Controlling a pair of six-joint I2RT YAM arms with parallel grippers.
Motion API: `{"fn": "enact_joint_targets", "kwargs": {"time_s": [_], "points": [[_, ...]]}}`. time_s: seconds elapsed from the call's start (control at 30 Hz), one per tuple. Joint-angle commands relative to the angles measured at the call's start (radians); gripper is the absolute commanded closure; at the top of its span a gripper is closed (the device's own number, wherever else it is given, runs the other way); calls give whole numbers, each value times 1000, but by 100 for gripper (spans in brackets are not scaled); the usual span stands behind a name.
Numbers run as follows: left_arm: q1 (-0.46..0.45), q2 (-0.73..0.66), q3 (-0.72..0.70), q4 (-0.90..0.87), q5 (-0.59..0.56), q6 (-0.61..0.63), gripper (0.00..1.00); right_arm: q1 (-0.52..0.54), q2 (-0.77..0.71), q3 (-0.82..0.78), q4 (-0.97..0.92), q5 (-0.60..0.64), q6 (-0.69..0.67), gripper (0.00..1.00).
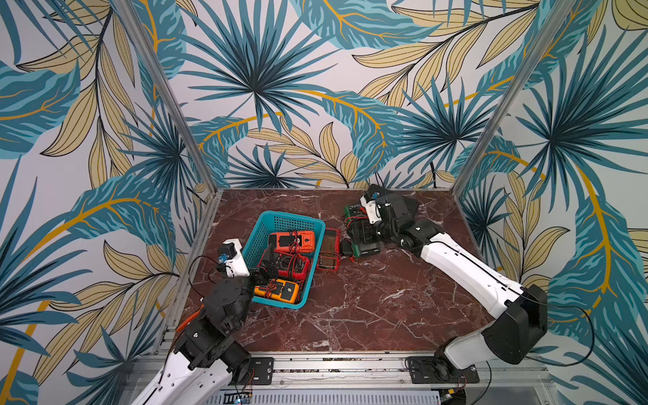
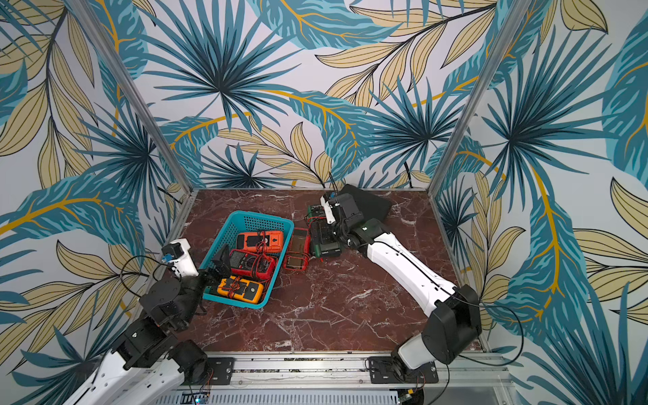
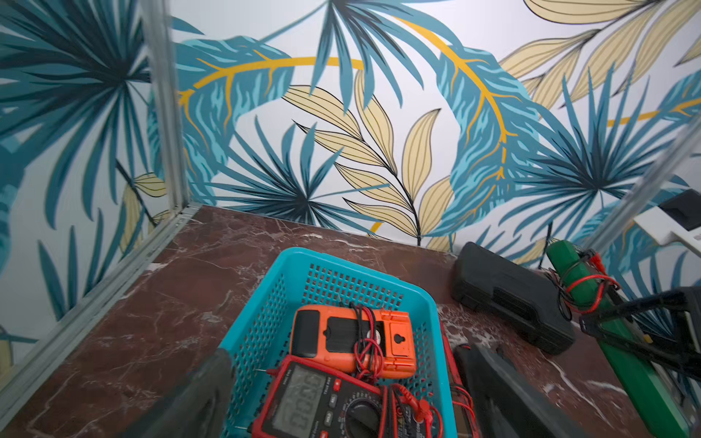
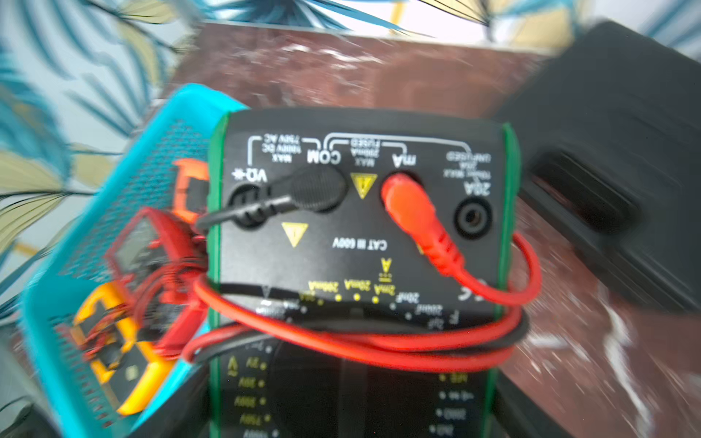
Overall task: Put the multimeter into the basket
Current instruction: Place the multimeter in the basket.
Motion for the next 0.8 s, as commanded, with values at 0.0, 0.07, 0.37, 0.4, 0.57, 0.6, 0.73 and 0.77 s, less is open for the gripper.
{"fn": "enact_joint_targets", "kwargs": {"time_s": [0.0,0.07,0.37,0.4,0.57,0.6,0.73,0.77], "points": [[-2,-41,54,-91,-131,25,0,73,56,78,88,-76,-105,78],[-3,-69,72,-115,-162,47,0,117,99,124,94,-84,-139,79],[-2,-213,138,-207,-292,106,0,300,342,366,42,-98,-299,79],[-1,-223,147,-219,-305,110,0,317,365,391,32,-101,-316,79],[-2,-247,186,-278,-337,120,0,392,467,484,-9,-84,-410,79],[-1,-252,195,-290,-339,120,0,404,484,499,-21,-76,-427,79],[-1,-272,211,-319,-341,114,0,441,543,553,-70,-49,-472,79],[-2,-279,210,-322,-340,113,0,450,556,567,-80,-46,-481,79]]}}
